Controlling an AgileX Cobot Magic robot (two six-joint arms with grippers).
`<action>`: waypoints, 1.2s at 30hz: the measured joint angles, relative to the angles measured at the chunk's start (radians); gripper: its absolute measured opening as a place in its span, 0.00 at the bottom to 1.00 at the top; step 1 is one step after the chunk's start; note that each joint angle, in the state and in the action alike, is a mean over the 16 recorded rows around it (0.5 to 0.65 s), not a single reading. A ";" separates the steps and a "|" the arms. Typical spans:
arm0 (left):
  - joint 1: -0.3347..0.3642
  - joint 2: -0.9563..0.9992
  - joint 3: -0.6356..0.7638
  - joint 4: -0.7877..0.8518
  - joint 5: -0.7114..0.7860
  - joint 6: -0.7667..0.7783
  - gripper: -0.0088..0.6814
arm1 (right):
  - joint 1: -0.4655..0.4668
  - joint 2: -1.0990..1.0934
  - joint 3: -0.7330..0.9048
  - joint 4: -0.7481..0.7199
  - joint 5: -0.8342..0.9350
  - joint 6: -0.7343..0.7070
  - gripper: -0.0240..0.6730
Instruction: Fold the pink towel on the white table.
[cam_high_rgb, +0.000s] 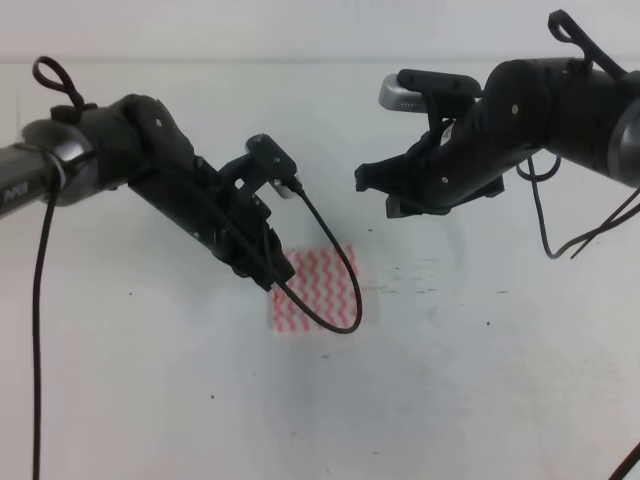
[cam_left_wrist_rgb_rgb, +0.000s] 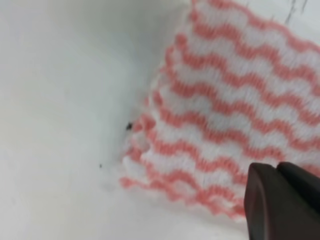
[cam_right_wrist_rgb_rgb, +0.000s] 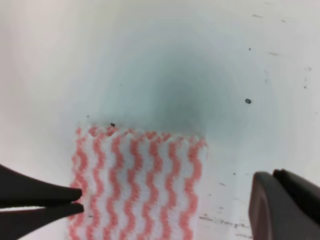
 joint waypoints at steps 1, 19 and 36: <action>0.000 -0.001 -0.001 0.003 0.007 -0.003 0.01 | 0.000 0.000 0.000 0.000 0.000 0.000 0.01; 0.000 0.015 -0.050 0.034 0.039 -0.020 0.01 | 0.000 0.001 0.000 0.000 -0.003 0.000 0.01; -0.021 0.072 -0.102 -0.139 -0.075 -0.001 0.01 | -0.036 0.001 0.000 -0.001 -0.007 0.000 0.01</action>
